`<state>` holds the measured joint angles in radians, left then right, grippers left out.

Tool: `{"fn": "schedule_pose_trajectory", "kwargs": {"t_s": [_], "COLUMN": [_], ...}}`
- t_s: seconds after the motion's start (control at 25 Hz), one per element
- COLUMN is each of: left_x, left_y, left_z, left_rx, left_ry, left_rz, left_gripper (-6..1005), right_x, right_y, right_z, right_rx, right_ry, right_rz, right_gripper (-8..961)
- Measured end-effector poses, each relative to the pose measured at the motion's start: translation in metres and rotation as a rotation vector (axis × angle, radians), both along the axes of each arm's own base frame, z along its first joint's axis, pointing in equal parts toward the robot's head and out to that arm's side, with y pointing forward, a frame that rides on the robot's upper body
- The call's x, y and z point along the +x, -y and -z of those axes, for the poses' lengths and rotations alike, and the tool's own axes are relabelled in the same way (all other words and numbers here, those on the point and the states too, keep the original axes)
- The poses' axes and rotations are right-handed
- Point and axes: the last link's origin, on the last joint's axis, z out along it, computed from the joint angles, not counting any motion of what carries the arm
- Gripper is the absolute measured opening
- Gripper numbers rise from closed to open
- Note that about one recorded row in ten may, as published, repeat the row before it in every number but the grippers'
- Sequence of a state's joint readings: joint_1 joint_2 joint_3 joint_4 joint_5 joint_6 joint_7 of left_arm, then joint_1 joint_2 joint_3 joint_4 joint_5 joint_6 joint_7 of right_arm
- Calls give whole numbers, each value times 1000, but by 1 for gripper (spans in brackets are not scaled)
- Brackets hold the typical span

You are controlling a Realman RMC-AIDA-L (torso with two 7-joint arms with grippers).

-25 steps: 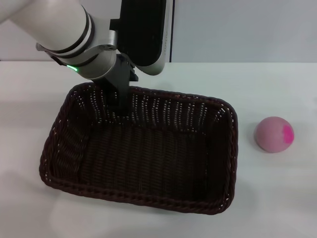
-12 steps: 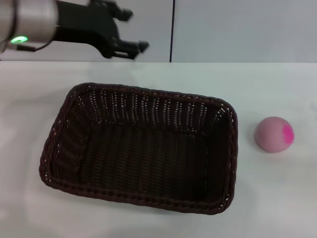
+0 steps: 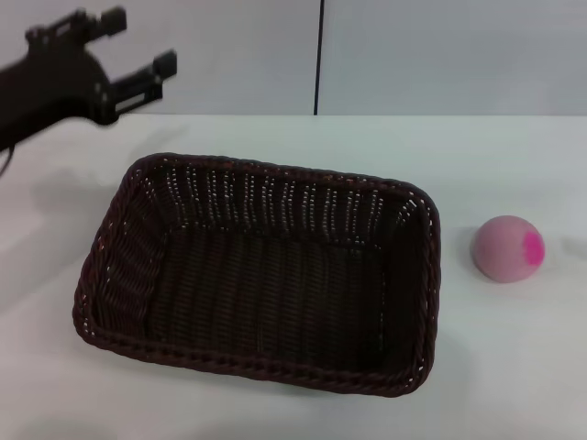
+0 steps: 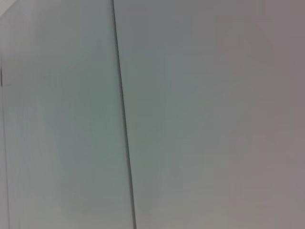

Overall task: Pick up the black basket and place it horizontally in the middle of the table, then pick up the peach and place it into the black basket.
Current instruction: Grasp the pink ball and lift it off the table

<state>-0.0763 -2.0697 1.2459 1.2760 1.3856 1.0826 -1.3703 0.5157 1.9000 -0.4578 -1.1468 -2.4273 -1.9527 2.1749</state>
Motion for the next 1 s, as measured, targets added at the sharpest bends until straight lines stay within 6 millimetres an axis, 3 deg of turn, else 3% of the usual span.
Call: {"fn": "schedule_pose_trajectory", "kwargs": {"t_s": [0.2,0.28,0.32,0.48,0.68,1.0], "left_x": [-24,-28,-28,-36,-39,-40], "left_y": [11,12,12,16,17,16], "left_z": [17,19,19,24,25,25], "left_rx": [-14,-21,-21,-38,-40,-41], "left_ry": [33,39,39,50,54,57], "left_rz": [-46,-60,-60,-88,-99,-103], "left_gripper": [759,759,760,759,758,755], "right_x": [-13,-17,-17,-12,-7,3], "right_y": [-18,-26,-26,-37,-44,-51], "right_z": [20,40,40,78,98,99], "right_rx": [-117,-166,-166,-214,-214,-137], "right_ry": [73,69,69,101,149,187], "right_rz": [65,80,80,116,164,217], "right_gripper": [638,633,631,622,611,593]}}
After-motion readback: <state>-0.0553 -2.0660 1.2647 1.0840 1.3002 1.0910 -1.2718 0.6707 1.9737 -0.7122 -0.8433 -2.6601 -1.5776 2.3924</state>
